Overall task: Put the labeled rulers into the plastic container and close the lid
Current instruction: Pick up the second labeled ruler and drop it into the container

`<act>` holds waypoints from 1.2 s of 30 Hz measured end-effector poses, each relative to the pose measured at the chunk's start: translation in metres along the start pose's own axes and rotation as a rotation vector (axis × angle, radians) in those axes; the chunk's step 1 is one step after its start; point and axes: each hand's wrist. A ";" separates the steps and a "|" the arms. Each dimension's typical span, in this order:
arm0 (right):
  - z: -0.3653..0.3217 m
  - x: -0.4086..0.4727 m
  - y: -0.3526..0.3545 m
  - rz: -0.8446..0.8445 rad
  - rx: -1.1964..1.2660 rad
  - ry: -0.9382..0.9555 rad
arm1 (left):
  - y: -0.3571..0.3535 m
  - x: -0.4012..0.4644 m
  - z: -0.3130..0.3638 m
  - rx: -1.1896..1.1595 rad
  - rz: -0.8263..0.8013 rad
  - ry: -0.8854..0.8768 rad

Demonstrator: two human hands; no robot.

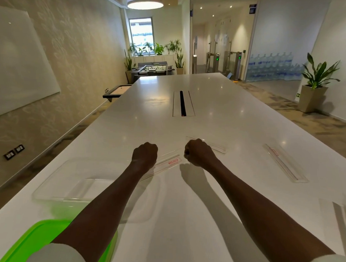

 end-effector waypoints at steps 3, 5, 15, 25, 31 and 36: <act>-0.001 0.005 -0.012 -0.014 0.040 -0.021 | -0.009 -0.001 0.001 0.053 0.051 -0.036; 0.000 0.009 -0.019 -0.018 0.102 -0.055 | -0.013 -0.004 0.003 0.078 0.091 -0.059; 0.002 0.011 -0.036 0.092 1.003 -0.580 | -0.011 -0.035 0.028 0.169 0.176 -0.154; -0.010 -0.004 -0.047 0.052 1.481 -0.854 | -0.023 -0.059 0.040 0.142 0.341 -0.242; -0.006 -0.012 -0.050 0.049 1.400 -0.876 | -0.022 -0.054 0.035 -0.300 0.250 -0.080; -0.005 -0.017 -0.051 0.093 1.281 -0.885 | -0.019 -0.046 0.033 -0.446 -0.031 0.134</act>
Point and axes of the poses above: each hand's wrist, its own x-axis towards the middle knuckle, its own y-axis out of the back of the hand, z = x × y, and after that the axes turned 6 degrees about y, right-handed
